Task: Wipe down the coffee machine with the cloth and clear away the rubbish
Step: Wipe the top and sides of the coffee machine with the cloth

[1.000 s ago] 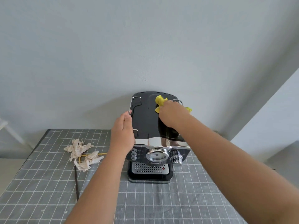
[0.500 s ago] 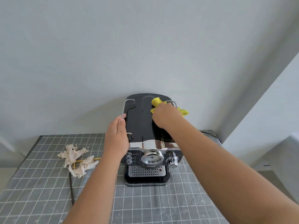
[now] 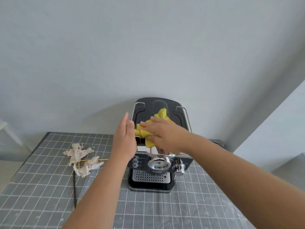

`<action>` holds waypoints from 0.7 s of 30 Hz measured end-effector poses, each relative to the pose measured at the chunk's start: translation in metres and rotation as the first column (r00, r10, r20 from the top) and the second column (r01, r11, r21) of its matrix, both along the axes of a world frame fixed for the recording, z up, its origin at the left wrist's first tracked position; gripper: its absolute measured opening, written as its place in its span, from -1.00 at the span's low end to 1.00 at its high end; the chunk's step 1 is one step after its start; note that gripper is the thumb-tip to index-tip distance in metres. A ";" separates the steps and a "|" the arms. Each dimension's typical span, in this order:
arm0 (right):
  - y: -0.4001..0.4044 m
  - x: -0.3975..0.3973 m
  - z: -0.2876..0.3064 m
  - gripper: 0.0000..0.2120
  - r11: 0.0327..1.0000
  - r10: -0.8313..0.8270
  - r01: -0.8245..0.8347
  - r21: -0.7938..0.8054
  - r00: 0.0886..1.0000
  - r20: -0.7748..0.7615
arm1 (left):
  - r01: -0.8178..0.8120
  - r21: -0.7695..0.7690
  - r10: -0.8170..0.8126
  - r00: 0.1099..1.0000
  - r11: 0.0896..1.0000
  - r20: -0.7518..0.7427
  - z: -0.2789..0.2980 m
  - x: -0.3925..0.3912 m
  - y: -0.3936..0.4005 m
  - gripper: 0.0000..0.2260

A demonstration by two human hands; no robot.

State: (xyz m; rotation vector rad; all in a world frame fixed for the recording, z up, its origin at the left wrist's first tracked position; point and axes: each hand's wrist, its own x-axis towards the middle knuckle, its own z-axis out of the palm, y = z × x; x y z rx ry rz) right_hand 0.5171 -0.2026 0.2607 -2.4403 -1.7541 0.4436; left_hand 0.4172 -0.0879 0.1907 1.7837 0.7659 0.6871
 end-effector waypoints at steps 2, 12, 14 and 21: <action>0.025 0.022 -0.002 -0.52 0.999 -0.038 0.039 -0.012 0.998 0.048 | -0.005 -0.029 0.005 1.000 1.000 0.010 0.003 -0.001 -0.002 -0.55; 0.056 0.019 -0.011 -0.50 0.994 -0.004 0.021 -0.110 0.988 0.154 | -0.064 -0.026 0.065 0.997 0.998 0.029 -0.002 0.003 0.000 -0.51; 0.039 0.010 -0.008 -0.50 0.994 0.066 -0.059 -0.087 0.995 0.080 | -0.166 0.055 0.164 0.986 0.985 0.038 -0.005 0.006 0.003 -0.48; 0.031 0.022 -0.010 -0.54 0.997 0.073 -0.075 0.022 0.994 0.080 | -0.084 0.047 0.083 0.996 0.995 0.030 -0.007 0.006 0.004 -0.49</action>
